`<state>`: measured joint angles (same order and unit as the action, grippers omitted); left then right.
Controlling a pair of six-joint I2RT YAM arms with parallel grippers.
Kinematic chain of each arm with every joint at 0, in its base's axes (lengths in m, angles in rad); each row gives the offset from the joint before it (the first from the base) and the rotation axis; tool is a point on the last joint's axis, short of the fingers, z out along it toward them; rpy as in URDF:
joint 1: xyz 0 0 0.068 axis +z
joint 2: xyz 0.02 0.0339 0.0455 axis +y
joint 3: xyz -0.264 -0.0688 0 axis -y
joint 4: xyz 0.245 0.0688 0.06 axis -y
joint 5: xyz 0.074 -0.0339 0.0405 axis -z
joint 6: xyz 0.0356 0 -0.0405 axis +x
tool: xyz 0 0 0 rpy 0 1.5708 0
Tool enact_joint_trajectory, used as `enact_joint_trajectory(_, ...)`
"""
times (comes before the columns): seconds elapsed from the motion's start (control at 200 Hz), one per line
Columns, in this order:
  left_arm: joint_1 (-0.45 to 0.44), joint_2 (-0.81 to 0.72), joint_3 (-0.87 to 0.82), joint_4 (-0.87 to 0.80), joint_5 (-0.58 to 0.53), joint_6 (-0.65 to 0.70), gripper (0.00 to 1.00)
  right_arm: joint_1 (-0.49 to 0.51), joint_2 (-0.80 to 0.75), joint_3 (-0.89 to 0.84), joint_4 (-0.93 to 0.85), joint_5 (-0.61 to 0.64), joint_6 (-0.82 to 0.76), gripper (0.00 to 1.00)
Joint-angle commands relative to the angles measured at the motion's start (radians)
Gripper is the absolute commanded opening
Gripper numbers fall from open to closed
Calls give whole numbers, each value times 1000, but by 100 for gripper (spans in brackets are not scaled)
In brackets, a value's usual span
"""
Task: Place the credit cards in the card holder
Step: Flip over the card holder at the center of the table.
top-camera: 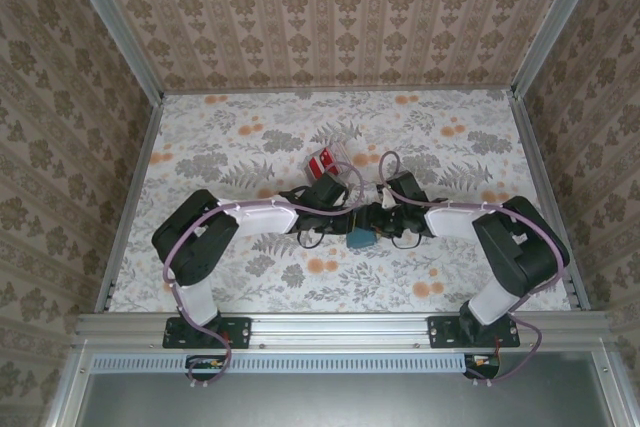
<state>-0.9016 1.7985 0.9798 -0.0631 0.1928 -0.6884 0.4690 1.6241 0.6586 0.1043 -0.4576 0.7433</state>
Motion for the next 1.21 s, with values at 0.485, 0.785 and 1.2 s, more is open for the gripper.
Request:
enact_joint_trajectory(0.485, 6, -99, -117, -44, -175, -32, 20, 8, -227, 189, -599, 525, -328, 23)
enact_joint_trajectory(0.785, 11, -160, -175, -6, -213, -44, 21, 42, -254, 339, -872, 1031, -425, 24)
enact_joint_trajectory(1.2, 38, -247, -248, 11, -255, -59, 22, 252, 153, 547, -884, 992, -362, 31)
